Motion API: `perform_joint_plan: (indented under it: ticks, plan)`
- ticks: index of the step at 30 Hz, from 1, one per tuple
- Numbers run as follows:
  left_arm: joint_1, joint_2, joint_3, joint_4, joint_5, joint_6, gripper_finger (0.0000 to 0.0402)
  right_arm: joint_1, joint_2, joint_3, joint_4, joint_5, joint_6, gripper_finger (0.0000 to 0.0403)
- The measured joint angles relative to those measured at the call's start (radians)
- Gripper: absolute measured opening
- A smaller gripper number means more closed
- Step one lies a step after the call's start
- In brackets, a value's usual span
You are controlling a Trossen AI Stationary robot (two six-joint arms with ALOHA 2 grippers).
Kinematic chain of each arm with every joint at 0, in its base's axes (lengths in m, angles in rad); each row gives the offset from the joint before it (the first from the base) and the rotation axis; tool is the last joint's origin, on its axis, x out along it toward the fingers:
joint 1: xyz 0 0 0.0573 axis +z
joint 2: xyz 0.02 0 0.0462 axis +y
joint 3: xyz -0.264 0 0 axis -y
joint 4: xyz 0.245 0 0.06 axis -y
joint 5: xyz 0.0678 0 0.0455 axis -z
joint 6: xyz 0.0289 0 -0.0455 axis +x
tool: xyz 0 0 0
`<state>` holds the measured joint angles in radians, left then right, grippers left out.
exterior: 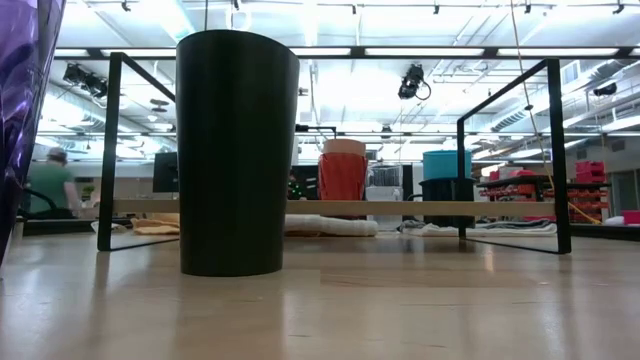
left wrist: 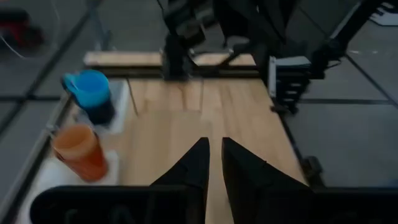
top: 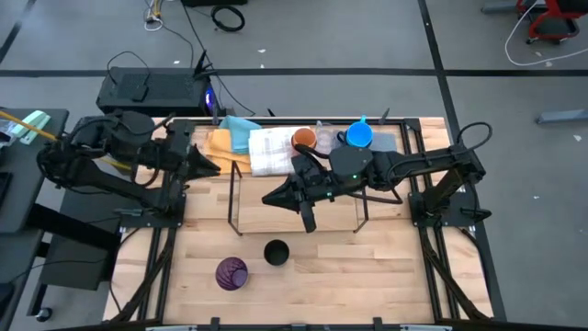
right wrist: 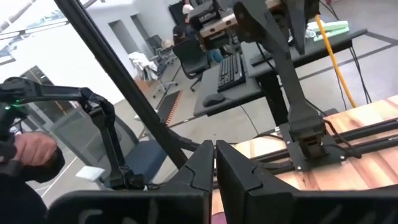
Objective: Stack small to large cups/mugs on shelf
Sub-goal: Put the purple glass on the shelf
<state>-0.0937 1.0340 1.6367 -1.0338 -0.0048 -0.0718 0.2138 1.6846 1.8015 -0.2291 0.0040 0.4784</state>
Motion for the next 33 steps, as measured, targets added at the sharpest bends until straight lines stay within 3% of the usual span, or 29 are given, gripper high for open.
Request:
perform_joint_plan:
  ticks: [10,17,24,29,33]
  plan:
    - [0.000,0.000,0.000,-0.011,0.028,0.029,0.0052,0.009,0.026,0.001,0.025,-0.035,-0.021,0.0025]
    - [0.009,0.000,0.000,0.048,0.006,0.083,0.0050,-0.032,0.096,0.000,0.211,-0.230,-0.050,0.0025]
    - [0.021,0.000,0.000,0.081,0.002,0.061,0.0051,-0.013,0.165,0.001,0.219,-0.459,-0.089,0.0025]
    - [0.021,0.000,0.000,0.081,0.002,0.004,0.0049,-0.006,0.232,0.000,0.236,-0.495,-0.087,0.0025]
    - [0.021,0.000,0.000,0.079,0.002,0.020,0.0053,-0.014,0.288,0.000,0.374,-0.493,-0.039,0.0025]
